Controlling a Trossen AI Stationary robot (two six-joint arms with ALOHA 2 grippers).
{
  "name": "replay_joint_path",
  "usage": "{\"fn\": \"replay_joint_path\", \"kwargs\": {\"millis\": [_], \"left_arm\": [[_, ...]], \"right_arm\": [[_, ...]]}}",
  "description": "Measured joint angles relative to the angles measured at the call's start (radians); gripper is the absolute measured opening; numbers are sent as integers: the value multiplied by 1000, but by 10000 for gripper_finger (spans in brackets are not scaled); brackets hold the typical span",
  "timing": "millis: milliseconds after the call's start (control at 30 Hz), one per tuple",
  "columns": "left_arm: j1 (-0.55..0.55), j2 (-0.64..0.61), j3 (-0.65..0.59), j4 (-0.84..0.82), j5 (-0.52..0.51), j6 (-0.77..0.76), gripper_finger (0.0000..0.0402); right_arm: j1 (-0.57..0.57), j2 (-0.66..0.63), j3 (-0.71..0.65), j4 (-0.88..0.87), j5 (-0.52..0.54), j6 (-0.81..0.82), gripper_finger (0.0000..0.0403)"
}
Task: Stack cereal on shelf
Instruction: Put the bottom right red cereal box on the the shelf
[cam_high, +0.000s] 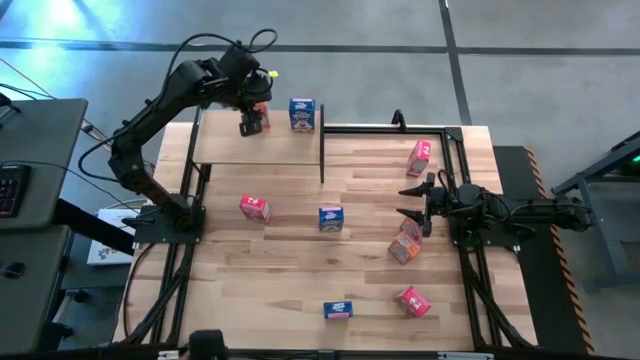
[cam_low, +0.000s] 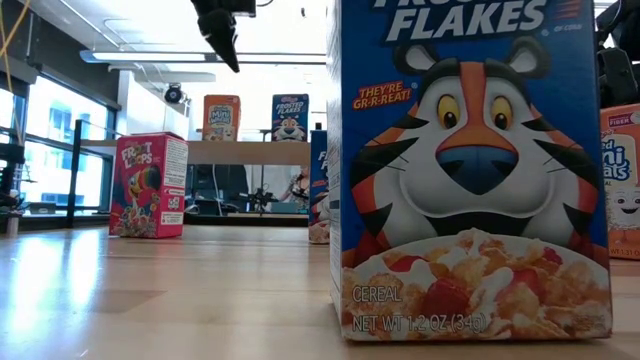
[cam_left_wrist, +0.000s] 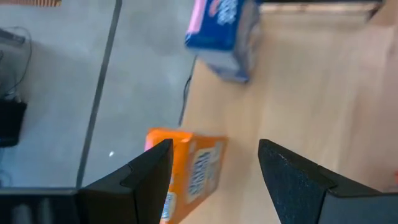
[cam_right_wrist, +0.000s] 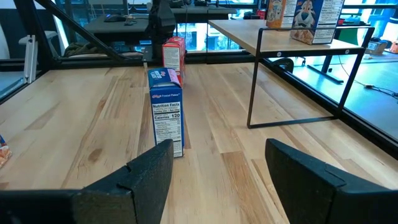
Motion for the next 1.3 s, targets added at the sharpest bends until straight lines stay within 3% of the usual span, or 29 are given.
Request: {"fn": "replay_joint_path", "kwargs": {"millis": [567,1300], "left_arm": [[-229,-55,0,-2,135,-186,228],[-531,-67,-10,9,136,-360,227]], "right_arm": [[0,0,0,0,0,0,248],[0,0,0,0,0,0,248]]}}
